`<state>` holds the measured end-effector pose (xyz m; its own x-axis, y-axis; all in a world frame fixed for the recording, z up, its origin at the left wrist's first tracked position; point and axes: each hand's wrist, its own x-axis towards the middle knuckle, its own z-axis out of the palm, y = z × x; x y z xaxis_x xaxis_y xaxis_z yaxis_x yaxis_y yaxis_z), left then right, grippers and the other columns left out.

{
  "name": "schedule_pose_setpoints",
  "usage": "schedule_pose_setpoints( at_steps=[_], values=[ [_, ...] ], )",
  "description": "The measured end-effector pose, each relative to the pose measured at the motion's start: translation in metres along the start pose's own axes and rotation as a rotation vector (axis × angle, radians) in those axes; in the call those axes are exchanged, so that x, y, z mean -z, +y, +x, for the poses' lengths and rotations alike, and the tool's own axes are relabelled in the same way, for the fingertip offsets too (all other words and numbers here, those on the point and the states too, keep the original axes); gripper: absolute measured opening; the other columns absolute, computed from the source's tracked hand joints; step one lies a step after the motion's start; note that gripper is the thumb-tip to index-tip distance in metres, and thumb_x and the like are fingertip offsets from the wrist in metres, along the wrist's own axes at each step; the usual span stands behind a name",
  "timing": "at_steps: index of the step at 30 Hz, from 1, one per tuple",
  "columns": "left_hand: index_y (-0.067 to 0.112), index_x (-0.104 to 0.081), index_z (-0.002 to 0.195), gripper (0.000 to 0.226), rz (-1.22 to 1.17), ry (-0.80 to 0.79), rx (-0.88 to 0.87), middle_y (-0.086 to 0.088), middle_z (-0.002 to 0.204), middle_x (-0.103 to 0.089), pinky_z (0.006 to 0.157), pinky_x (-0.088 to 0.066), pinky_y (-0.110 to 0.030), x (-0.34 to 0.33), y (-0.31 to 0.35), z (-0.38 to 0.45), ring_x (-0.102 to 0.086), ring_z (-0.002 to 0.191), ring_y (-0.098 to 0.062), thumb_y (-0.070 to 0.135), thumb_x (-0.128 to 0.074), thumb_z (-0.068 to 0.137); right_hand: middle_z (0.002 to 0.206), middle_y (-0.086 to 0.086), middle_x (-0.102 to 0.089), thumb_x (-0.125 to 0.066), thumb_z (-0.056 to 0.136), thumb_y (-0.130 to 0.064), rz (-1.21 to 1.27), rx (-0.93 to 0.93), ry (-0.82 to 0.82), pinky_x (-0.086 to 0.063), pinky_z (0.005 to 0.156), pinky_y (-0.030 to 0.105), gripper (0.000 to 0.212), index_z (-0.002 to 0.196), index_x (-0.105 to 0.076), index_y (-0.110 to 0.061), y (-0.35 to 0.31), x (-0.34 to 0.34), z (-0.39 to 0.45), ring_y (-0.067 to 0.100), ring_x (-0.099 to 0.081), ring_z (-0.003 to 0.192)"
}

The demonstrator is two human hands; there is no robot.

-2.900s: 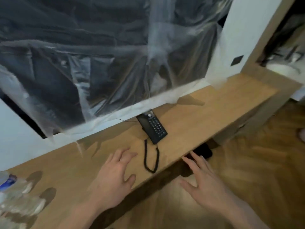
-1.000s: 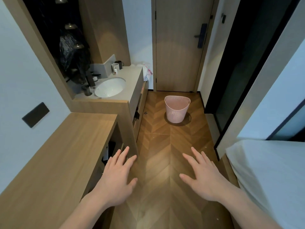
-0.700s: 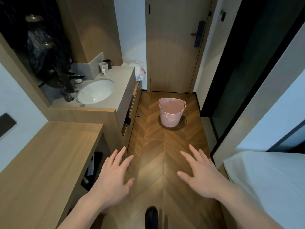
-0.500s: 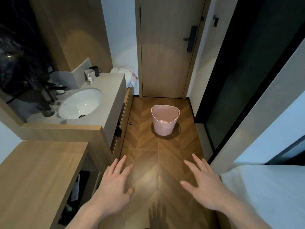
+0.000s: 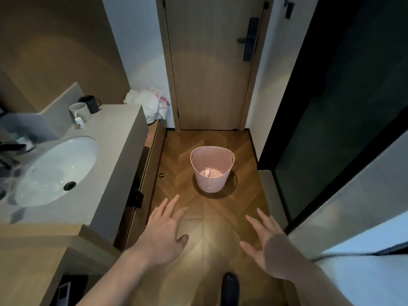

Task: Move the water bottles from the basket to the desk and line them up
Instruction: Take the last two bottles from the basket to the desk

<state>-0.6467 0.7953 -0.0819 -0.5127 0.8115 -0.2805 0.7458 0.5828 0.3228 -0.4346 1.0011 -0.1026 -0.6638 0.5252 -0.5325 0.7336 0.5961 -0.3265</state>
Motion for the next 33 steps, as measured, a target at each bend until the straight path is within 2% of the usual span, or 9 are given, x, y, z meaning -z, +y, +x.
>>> schedule_pose_setpoints(
  at_steps=[4, 12, 18, 22, 26, 28, 30, 32, 33],
  values=[
    [0.037, -0.018, 0.164, 0.075, -0.024, -0.041, 0.064, 0.008, 0.173, 0.015, 0.128, 0.001, -0.042, 0.013, 0.009, 0.073, 0.014, 0.16, -0.023, 0.051, -0.056, 0.101, 0.175, -0.014, 0.02, -0.048, 0.1, -0.07, 0.026, 0.039, -0.045, -0.006, 0.131, 0.053, 0.082, 0.166, -0.006, -0.047, 0.014, 0.045, 0.071, 0.023, 0.014, 0.163],
    [0.041, -0.019, 0.163, 0.073, -0.101, -0.069, 0.174, 0.009, 0.173, 0.011, 0.129, 0.001, -0.042, 0.04, 0.006, 0.187, 0.012, 0.16, -0.021, 0.049, -0.057, 0.101, 0.177, -0.011, 0.009, -0.052, 0.104, -0.06, 0.008, 0.13, -0.057, -0.008, 0.131, 0.051, 0.078, 0.168, -0.013, -0.041, 0.012, 0.127, 0.205, 0.023, 0.007, 0.164],
    [0.043, -0.023, 0.161, 0.071, -0.125, -0.098, 0.2, 0.009, 0.174, 0.006, 0.128, -0.001, -0.046, 0.051, -0.045, 0.294, 0.009, 0.161, -0.023, 0.047, -0.059, 0.099, 0.178, -0.008, 0.006, -0.054, 0.104, -0.056, -0.003, 0.146, -0.146, -0.008, 0.132, 0.051, 0.077, 0.168, -0.016, -0.039, -0.012, 0.157, 0.316, 0.025, 0.007, 0.164],
    [0.043, -0.026, 0.16, 0.072, -0.138, -0.166, 0.187, 0.009, 0.174, 0.003, 0.128, -0.003, -0.048, 0.062, -0.087, 0.391, 0.007, 0.161, -0.023, 0.045, -0.061, 0.098, 0.178, -0.008, 0.003, -0.056, 0.103, -0.056, 0.024, 0.093, -0.187, -0.009, 0.132, 0.051, 0.077, 0.168, -0.018, -0.039, -0.031, 0.166, 0.41, 0.025, 0.004, 0.164],
    [0.04, -0.029, 0.16, 0.071, -0.119, -0.263, 0.164, 0.005, 0.175, -0.003, 0.13, -0.01, -0.047, 0.068, -0.127, 0.502, 0.001, 0.161, -0.024, 0.04, -0.063, 0.097, 0.177, -0.008, -0.006, -0.06, 0.103, -0.052, 0.078, -0.007, -0.187, -0.019, 0.131, 0.049, 0.074, 0.166, -0.023, -0.04, -0.052, 0.171, 0.507, 0.023, -0.008, 0.164],
    [0.035, -0.03, 0.161, 0.073, -0.097, -0.331, 0.136, 0.0, 0.174, -0.006, 0.129, -0.012, -0.045, 0.064, -0.149, 0.568, -0.001, 0.161, -0.026, 0.037, -0.063, 0.096, 0.177, -0.006, -0.008, -0.06, 0.103, -0.048, 0.095, -0.072, -0.2, -0.022, 0.131, 0.048, 0.076, 0.167, -0.02, -0.038, -0.061, 0.17, 0.566, 0.024, -0.012, 0.163],
    [0.03, -0.029, 0.162, 0.076, -0.049, -0.375, 0.079, -0.004, 0.174, -0.01, 0.129, -0.013, -0.044, 0.071, -0.151, 0.598, -0.004, 0.16, -0.029, 0.033, -0.063, 0.095, 0.176, -0.004, -0.011, -0.059, 0.103, -0.045, 0.064, -0.07, -0.189, -0.024, 0.131, 0.047, 0.079, 0.169, -0.016, -0.036, -0.066, 0.166, 0.583, 0.026, -0.017, 0.162],
    [0.027, -0.028, 0.163, 0.077, -0.043, -0.423, 0.05, -0.006, 0.173, -0.013, 0.13, -0.016, -0.045, 0.061, -0.165, 0.655, -0.009, 0.159, -0.03, 0.031, -0.063, 0.094, 0.172, -0.002, -0.025, -0.06, 0.098, -0.048, 0.063, -0.092, -0.19, -0.035, 0.125, 0.044, 0.081, 0.168, -0.021, -0.034, -0.064, 0.153, 0.627, 0.024, -0.033, 0.154],
    [0.028, -0.029, 0.162, 0.076, -0.028, -0.464, 0.05, -0.006, 0.172, -0.015, 0.13, -0.018, -0.046, 0.054, -0.171, 0.68, -0.012, 0.158, -0.031, 0.03, -0.063, 0.095, 0.165, -0.003, -0.037, -0.06, 0.094, -0.054, 0.071, -0.118, -0.164, -0.043, 0.119, 0.042, 0.079, 0.164, -0.03, -0.033, -0.062, 0.142, 0.647, 0.022, -0.044, 0.146]
  ],
)
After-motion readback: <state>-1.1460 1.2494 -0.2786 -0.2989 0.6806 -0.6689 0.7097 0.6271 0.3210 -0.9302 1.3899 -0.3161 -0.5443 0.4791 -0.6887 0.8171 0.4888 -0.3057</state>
